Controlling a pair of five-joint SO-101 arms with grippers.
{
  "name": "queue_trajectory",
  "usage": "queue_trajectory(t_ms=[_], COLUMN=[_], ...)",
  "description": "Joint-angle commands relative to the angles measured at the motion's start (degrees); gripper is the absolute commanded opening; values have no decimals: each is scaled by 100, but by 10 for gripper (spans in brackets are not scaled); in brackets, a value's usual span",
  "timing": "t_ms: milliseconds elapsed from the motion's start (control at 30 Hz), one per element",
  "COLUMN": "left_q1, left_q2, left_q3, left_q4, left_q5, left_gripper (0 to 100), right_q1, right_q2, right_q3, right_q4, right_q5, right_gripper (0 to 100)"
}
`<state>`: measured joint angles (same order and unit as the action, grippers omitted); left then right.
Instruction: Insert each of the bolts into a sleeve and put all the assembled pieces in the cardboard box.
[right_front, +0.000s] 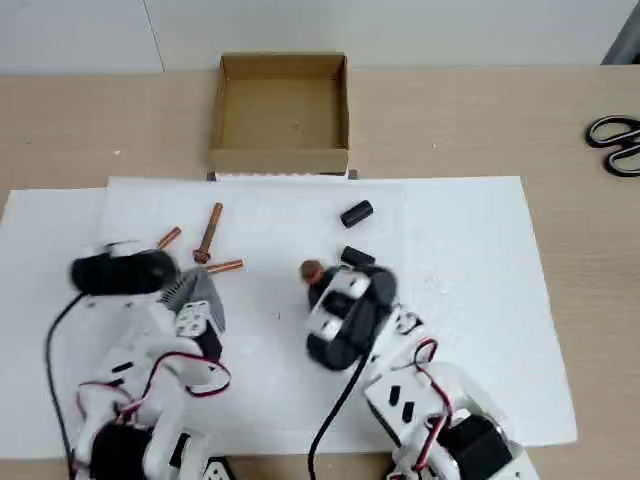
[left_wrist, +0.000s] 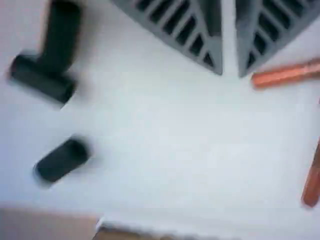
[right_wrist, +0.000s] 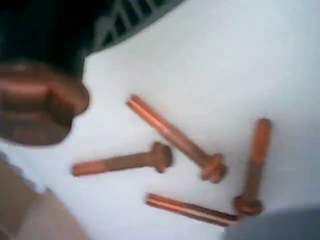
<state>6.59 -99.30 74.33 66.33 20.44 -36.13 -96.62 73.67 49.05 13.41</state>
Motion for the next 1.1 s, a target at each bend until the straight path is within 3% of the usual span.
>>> queue_trajectory(t_ms=[0,367,600,1067], left_q1=[-26,-35,-44,-519], left_q2=[-53,-62,-62,-62], left_q3=[444,1429,1842,1824], left_q4=[-220,-826,-862,-853], left_q5=[-413,-1530,-1591,-1143], left_gripper=[6,6,6,6], right_q1=[602,1754,1780,1789], right_q2=[-40,4,189,4620], right_q3=[114,334,220,-2418], right_q4=[-171,585,-567,-2044], right_q5=[-369,-1626,-1547,-1468], right_gripper=[2,2,2,2])
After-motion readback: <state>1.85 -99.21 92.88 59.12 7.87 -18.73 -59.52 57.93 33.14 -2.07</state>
